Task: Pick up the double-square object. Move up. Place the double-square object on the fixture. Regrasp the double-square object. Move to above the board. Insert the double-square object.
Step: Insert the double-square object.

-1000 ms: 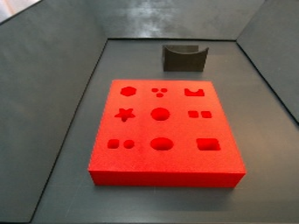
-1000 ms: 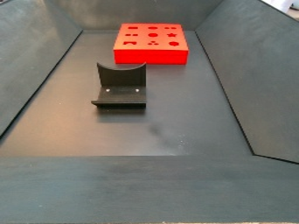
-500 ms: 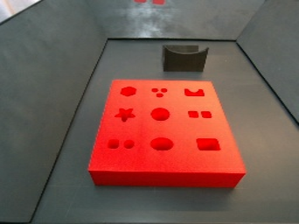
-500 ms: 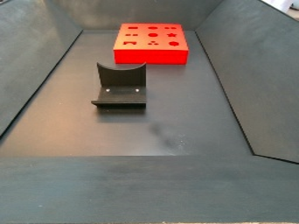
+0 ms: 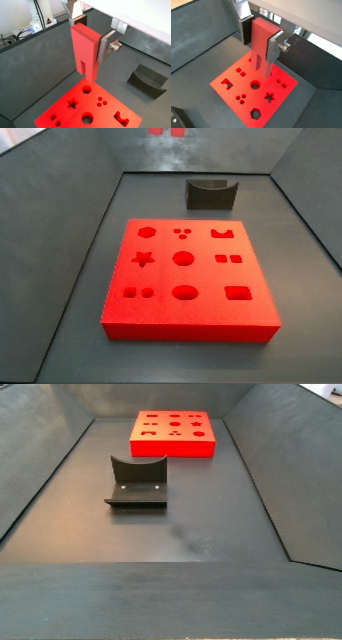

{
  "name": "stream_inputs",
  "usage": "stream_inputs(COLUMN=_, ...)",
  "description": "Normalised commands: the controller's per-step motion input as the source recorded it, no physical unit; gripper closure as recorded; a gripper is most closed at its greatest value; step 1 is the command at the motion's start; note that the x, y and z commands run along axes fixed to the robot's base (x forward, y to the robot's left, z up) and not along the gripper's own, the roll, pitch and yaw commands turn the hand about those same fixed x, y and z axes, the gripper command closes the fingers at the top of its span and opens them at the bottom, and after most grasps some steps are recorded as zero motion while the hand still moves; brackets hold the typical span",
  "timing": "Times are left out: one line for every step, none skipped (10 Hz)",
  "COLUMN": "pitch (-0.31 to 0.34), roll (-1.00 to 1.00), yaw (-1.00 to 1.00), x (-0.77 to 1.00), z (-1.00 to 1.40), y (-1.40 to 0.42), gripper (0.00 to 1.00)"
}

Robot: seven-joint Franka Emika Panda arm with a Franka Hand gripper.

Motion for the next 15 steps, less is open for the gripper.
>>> stream_inputs(pitch=-0.019, roll=0.0, yaw=0.0, x=0.67, z=-0.35, y=-0.12, gripper=1.0)
stream_inputs(pitch=-0.019, roll=0.0, yaw=0.0, x=0.9, z=-0.43, y=-0.16, gripper=1.0)
stream_inputs(pitch=-0.054, roll=0.0, yaw=0.0, x=1.0, z=-0.49, y=-0.17, gripper=1.0)
stream_inputs(pitch=-0.051, roll=0.0, yaw=0.0, x=1.0, z=-0.52, y=-0.13, gripper=1.0)
stream_inputs(pitch=-0.031, roll=0.0, yaw=0.0, x=1.0, z=-0.54, y=-0.11, gripper=1.0)
stream_inputs(pitch=-0.011, roll=0.0, yaw=0.0, x=1.0, z=-0.52, y=-0.06, gripper=1.0)
stream_inputs(pitch=-0.003, roll=0.0, yaw=0.0, x=1.0, z=-0.46, y=-0.02, gripper=1.0)
stream_inputs(pitch=-0.001, roll=0.0, yaw=0.0, x=1.0, z=-0.45, y=0.0, gripper=1.0)
stream_inputs(pitch=0.0, roll=0.0, yaw=0.0, x=1.0, z=-0.47, y=0.0, gripper=1.0)
stream_inputs(pitch=0.0, roll=0.0, yaw=0.0, x=1.0, z=-0.45, y=-0.01, gripper=1.0)
stream_inputs(pitch=0.0, roll=-0.03, yaw=0.0, x=1.0, z=-0.43, y=-0.02, gripper=1.0)
stream_inputs(pitch=0.0, roll=-0.06, yaw=0.0, x=1.0, z=-0.43, y=-0.02, gripper=1.0)
stream_inputs(pitch=-0.007, roll=-0.05, yaw=0.0, x=1.0, z=-0.44, y=-0.03, gripper=1.0)
stream_inputs(pitch=-0.026, roll=0.0, yaw=0.0, x=1.0, z=-0.47, y=-0.09, gripper=1.0)
stream_inputs(pitch=-0.041, roll=0.0, yaw=0.0, x=1.0, z=-0.49, y=-0.11, gripper=1.0)
